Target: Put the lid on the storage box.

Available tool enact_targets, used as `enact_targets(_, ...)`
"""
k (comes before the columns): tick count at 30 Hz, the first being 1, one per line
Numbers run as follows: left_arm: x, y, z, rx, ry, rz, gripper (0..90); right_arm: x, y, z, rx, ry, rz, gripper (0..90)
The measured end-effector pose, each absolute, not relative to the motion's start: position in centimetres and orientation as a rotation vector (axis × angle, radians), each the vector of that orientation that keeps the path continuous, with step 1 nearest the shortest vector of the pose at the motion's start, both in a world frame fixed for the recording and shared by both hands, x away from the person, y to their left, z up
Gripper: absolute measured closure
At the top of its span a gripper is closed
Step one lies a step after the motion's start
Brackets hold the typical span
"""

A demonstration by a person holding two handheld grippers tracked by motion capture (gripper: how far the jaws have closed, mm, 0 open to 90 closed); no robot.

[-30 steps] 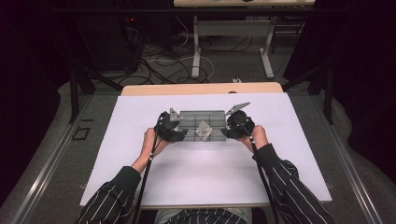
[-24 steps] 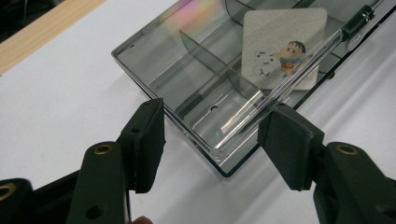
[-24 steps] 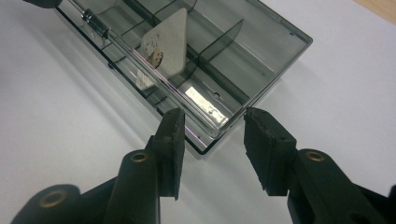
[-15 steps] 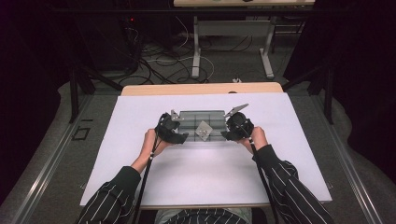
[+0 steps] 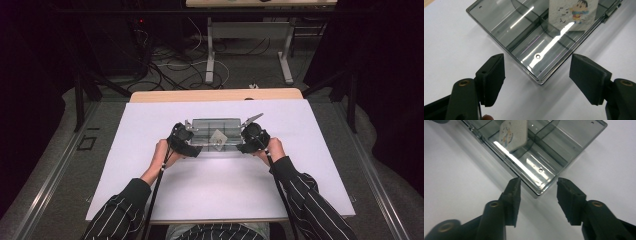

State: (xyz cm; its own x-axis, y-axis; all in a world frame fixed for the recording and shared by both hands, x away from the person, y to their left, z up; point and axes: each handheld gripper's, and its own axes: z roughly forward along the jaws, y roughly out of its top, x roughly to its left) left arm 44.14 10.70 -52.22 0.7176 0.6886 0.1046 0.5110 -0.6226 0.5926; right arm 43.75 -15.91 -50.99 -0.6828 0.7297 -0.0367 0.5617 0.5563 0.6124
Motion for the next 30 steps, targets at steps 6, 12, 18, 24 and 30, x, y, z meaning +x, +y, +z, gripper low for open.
enact_targets(6,43.7,11.2,-52.2,2.372,0.933,0.438,20.2,43.0,-16.2,-50.7,1.082,2.51,0.839,32.0)
enact_targets(12,42.6,12.0,-52.1,2.363,0.944,0.449,14.9,42.0,-17.0,-50.7,1.077,2.518,0.883,20.1)
enact_targets(18,40.9,13.1,-52.0,2.352,0.955,0.484,10.1,40.6,-18.1,-50.2,1.083,2.507,0.941,14.7)
enact_targets(24,39.3,14.0,-51.8,2.343,0.957,0.487,7.9,39.2,-19.0,-49.9,1.09,2.487,0.976,11.6)
enact_targets(30,37.9,14.5,-51.8,2.344,0.943,0.485,6.9,37.8,-19.9,-49.7,1.068,2.494,0.99,9.9)
